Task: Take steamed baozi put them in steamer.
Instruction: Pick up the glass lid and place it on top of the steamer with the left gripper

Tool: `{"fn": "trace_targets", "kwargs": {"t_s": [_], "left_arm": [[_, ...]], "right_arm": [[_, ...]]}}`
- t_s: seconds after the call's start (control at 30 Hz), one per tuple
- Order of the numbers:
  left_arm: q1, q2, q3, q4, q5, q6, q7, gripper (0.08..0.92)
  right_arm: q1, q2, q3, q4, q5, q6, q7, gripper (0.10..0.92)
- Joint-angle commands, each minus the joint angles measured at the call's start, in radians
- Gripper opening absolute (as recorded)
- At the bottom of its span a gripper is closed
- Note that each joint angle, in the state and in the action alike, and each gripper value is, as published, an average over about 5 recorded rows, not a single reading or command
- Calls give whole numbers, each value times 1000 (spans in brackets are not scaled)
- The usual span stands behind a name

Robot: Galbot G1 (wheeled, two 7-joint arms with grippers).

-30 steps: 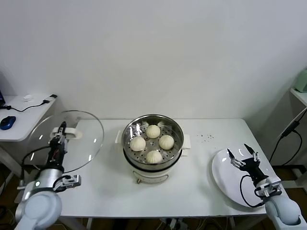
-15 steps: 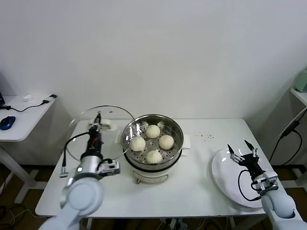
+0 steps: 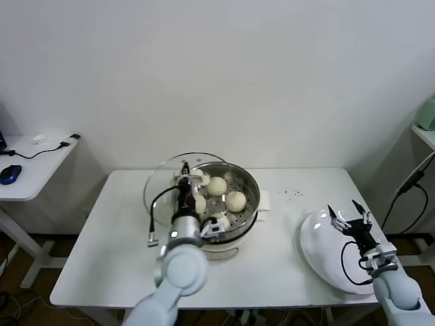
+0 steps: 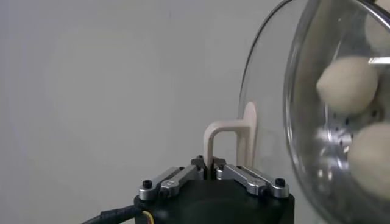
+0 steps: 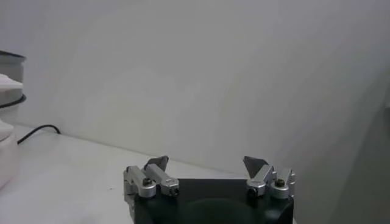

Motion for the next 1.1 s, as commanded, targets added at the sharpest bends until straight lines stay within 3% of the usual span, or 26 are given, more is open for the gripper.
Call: {"fn": "trace_targets", "kwargs": {"t_s": [0.03, 1.1], "left_arm": [[-58, -179, 89, 202, 68, 35, -49, 147], [-77, -156, 66, 307, 7, 48, -94, 147]], "right_arm": [[-3, 1, 14, -8, -4, 2, 1, 823], [-2, 9, 24, -22, -28, 13, -8, 823]]}}
